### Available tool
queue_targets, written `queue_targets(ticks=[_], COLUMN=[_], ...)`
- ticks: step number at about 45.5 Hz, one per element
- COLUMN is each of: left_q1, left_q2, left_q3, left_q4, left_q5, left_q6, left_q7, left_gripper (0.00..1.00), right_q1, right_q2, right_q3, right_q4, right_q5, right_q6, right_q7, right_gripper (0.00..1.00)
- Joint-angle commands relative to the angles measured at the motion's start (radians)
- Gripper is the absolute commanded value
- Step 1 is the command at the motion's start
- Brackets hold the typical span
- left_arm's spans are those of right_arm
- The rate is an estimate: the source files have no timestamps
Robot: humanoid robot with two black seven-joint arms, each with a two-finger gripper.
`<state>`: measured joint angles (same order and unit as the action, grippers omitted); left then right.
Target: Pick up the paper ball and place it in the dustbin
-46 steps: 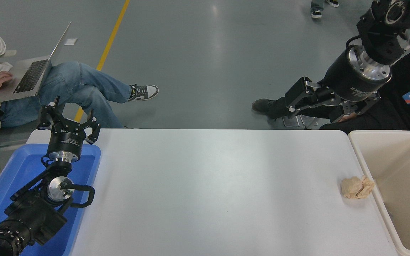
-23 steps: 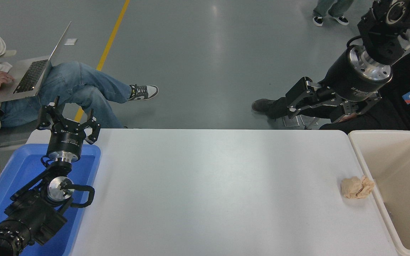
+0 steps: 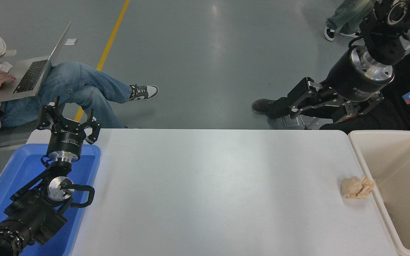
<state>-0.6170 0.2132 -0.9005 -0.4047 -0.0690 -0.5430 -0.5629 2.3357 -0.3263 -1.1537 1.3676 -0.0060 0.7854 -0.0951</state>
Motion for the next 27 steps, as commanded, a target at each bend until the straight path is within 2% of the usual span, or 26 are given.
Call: queue_targets(ticks=[1, 12, 21, 27], left_q1=[0.000, 0.000, -0.001, 0.000], left_q2=[0.000, 0.000, 0.000, 0.000], left_q3=[0.000, 0.002, 0.002, 0.002], left_q4=[0.000, 0.000, 0.000, 0.000], left_q5=[0.000, 0.000, -0.002, 0.000], left_q6=[0.000, 0.000, 0.000, 0.000], left_q7=[0.000, 0.000, 0.000, 0.000], left_gripper=[0.99, 0.99, 0.99, 0.99], right_q1=[0.001, -0.208, -0.372, -0.484], right_q2=[-0.005, -0.004, 0.016, 0.013], right_q3=[0.008, 0.000, -0.064, -0.112], right_q4=[0.002, -0.010, -0.047, -0.088], right_q5=[0.005, -0.008, -0.104, -0.111], right_q6=[0.000, 0.000, -0.342, -0.466], right_q7=[0.002, -0.006, -0.008, -0.008], right_gripper=[1.00, 1.00, 1.00, 1.00])
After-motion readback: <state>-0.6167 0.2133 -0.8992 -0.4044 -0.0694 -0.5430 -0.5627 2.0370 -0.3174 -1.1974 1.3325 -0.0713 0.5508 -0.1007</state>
